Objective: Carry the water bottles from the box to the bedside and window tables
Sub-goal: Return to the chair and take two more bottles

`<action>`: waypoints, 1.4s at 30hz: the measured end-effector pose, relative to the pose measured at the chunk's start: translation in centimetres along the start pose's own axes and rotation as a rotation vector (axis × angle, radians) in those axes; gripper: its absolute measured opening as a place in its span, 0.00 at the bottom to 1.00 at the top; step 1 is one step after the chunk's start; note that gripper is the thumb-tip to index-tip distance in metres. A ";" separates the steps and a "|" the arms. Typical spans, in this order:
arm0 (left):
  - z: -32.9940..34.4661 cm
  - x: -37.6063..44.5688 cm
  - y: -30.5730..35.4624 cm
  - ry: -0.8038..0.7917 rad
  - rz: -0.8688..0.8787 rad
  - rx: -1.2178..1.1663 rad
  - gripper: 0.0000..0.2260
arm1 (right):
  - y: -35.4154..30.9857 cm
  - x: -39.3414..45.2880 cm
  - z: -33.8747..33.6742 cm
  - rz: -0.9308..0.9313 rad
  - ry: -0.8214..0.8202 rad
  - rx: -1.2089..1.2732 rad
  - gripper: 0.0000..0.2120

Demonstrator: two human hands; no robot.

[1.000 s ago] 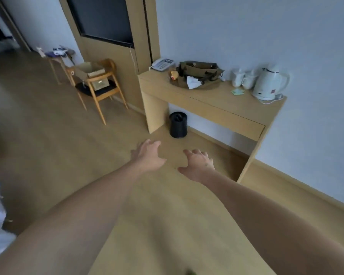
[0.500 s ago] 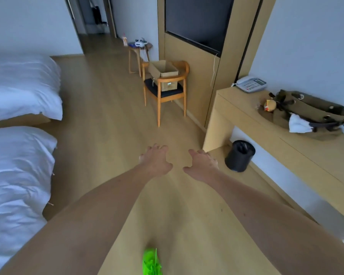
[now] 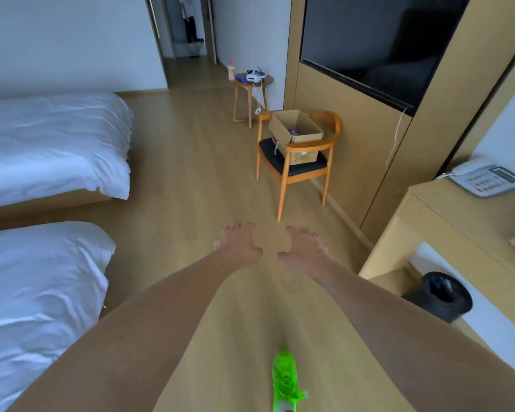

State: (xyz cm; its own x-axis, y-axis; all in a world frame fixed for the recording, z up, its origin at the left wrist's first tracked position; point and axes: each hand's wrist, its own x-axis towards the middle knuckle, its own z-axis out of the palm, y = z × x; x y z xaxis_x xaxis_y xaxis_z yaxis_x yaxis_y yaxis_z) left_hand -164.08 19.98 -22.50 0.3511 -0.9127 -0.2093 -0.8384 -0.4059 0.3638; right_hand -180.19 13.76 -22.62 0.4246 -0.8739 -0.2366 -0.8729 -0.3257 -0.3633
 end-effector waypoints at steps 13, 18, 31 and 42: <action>-8.9 32.5 -4.0 0.039 -0.124 0.035 0.31 | -7.1 36.3 -4.8 -0.078 -0.055 -0.026 0.31; -11.1 43.3 -4.6 -0.002 -0.100 0.049 0.31 | -8.8 45.9 -6.9 -0.075 -0.070 -0.019 0.26; -16.4 77.7 -7.5 -0.116 0.125 0.060 0.28 | -11.5 74.8 -11.1 0.197 -0.036 0.036 0.28; -19.6 101.2 -5.9 -0.230 0.306 0.036 0.30 | -11.7 94.9 -14.6 0.391 -0.012 0.126 0.24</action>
State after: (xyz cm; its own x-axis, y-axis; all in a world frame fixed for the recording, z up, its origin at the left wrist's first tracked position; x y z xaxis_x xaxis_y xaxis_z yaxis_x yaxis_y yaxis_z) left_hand -115.49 -70.93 -28.06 -0.0169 -0.9550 -0.2960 -0.9053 -0.1110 0.4101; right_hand -133.21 -70.67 -27.68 0.0695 -0.9187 -0.3887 -0.9331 0.0779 -0.3510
